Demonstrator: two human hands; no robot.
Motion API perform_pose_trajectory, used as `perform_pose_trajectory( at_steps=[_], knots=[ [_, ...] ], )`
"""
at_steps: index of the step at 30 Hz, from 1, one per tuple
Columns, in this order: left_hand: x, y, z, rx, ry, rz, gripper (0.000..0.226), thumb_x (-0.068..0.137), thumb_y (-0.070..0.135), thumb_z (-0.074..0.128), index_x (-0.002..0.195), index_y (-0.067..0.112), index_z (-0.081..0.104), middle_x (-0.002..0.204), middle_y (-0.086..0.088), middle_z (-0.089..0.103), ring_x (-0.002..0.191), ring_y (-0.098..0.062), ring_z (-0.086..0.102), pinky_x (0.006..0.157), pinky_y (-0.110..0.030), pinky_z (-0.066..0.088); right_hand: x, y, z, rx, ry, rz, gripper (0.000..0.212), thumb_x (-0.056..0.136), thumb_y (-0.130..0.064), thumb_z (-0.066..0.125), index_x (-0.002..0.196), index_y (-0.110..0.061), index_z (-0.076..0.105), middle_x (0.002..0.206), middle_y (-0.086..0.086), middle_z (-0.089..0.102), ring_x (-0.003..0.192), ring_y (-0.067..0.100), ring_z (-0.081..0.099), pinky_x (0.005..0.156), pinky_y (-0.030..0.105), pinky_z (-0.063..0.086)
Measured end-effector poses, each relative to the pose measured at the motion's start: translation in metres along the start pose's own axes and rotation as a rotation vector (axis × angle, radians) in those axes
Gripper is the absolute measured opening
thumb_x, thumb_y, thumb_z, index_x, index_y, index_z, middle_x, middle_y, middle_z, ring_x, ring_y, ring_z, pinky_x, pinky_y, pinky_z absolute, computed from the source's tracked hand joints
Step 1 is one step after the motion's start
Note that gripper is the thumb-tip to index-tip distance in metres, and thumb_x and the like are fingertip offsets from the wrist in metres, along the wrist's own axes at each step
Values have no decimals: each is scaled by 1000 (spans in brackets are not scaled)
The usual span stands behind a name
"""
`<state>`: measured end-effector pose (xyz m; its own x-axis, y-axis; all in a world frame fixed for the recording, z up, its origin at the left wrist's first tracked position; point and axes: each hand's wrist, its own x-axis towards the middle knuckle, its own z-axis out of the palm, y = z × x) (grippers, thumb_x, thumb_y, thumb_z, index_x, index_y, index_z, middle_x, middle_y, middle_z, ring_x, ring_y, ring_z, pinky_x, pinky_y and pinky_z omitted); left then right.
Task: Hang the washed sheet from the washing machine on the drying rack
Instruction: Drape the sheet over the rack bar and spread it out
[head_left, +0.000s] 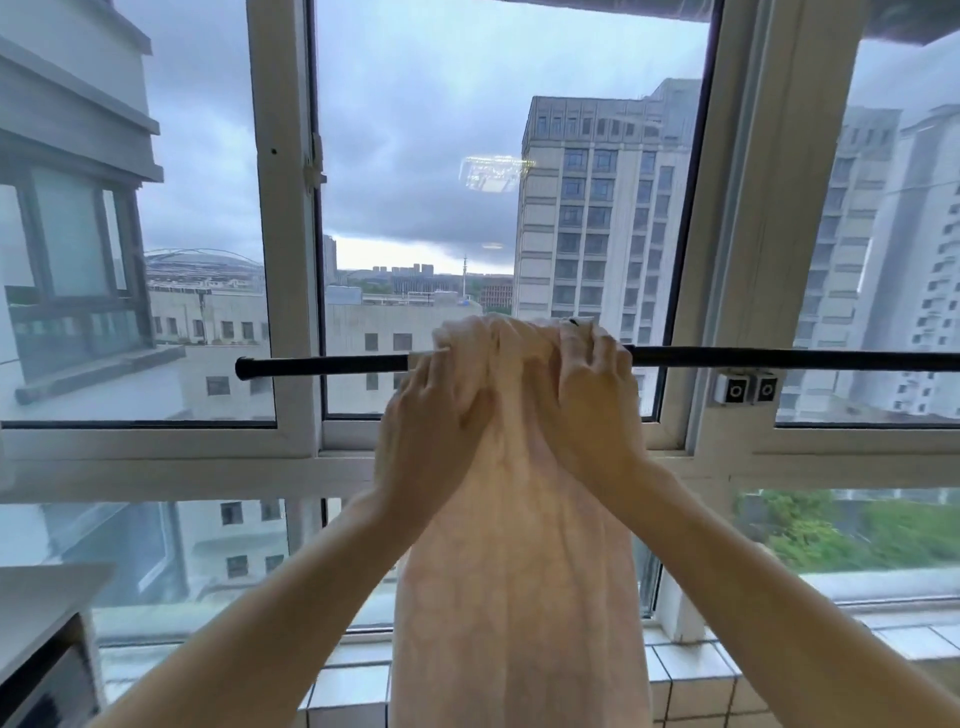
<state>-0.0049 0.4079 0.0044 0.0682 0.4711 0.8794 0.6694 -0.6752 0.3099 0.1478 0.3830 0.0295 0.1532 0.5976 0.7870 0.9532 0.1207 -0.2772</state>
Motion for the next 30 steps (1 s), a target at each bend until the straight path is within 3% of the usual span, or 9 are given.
perform_pose_trajectory(
  at_steps=[3, 5, 9, 13, 17, 19, 22, 25, 30],
  knots=[
    [-23, -8, 1, -175, -114, 140, 68, 92, 31, 57, 147, 10, 23, 142, -14, 48, 101, -27, 65, 79, -26, 54, -15, -25, 1, 132, 4, 81, 70, 91, -63, 31, 144, -18, 30, 156, 21, 14, 143, 36, 16, 115, 48, 21],
    [-36, -19, 1, -265, -192, 226, 71, 94, 32, 55, 151, 19, 14, 152, -10, 35, 114, -25, 59, 91, -18, 48, -24, -38, 6, 161, 4, 127, 73, 90, -65, 34, 147, -23, 23, 159, 17, 2, 146, 33, 8, 116, 49, 18],
    [-56, -48, 2, -249, -317, 432, 53, 94, 37, 55, 136, 5, 48, 138, -6, 53, 128, -17, 49, 103, -35, 46, -40, -59, 23, 35, 16, 188, 85, 82, -74, 37, 148, -25, 16, 159, 13, -5, 146, 35, 4, 116, 55, 19],
    [-70, -83, 1, -381, -402, 586, 30, 95, 27, 53, 114, 10, 68, 126, -1, 64, 125, -13, 52, 107, -28, 42, -49, -64, 46, -101, 12, 317, 103, 78, -71, 54, 149, -28, -7, 159, 14, -7, 145, 41, 5, 113, 59, 21],
    [-58, -120, 4, -466, -212, 263, 19, 87, 21, 56, 86, 10, 72, 95, 2, 70, 89, -13, 63, 81, -33, 54, -61, -53, 60, -84, 33, 426, 111, 73, -66, 63, 144, -36, -17, 158, 18, -4, 142, 45, 14, 108, 64, 26],
    [-46, -129, 12, -493, -197, 23, 7, 84, 12, 63, 89, 10, 67, 93, 2, 63, 85, -14, 62, 79, -34, 55, -68, -48, 64, -5, 65, 468, 115, 69, -66, 66, 145, -38, -16, 156, 19, 7, 139, 43, 23, 106, 65, 26],
    [-21, -135, 28, -535, -336, -276, 31, 82, 11, 71, 108, 8, 56, 108, -5, 57, 97, -19, 60, 84, -29, 53, -72, -51, 75, 28, 75, 514, 125, 61, -71, 68, 145, -37, -18, 154, 13, 19, 138, 38, 27, 108, 65, 22],
    [-3, -142, 44, -590, -552, -371, 60, 79, 28, 77, 127, 11, 45, 118, -1, 52, 104, -15, 56, 90, -28, 48, -72, -62, 92, 47, 64, 524, 132, 54, -75, 70, 143, -40, -21, 139, 14, 29, 128, 40, 37, 103, 65, 28],
    [-1, -140, 55, -661, -666, -385, 42, 82, 33, 73, 116, 21, 52, 111, 7, 60, 98, -4, 59, 88, -30, 52, -75, -53, 87, 155, 140, 461, 112, 75, -36, 74, 148, -36, -10, 123, 11, 44, 103, 31, 54, 88, 50, 50]
  ],
)
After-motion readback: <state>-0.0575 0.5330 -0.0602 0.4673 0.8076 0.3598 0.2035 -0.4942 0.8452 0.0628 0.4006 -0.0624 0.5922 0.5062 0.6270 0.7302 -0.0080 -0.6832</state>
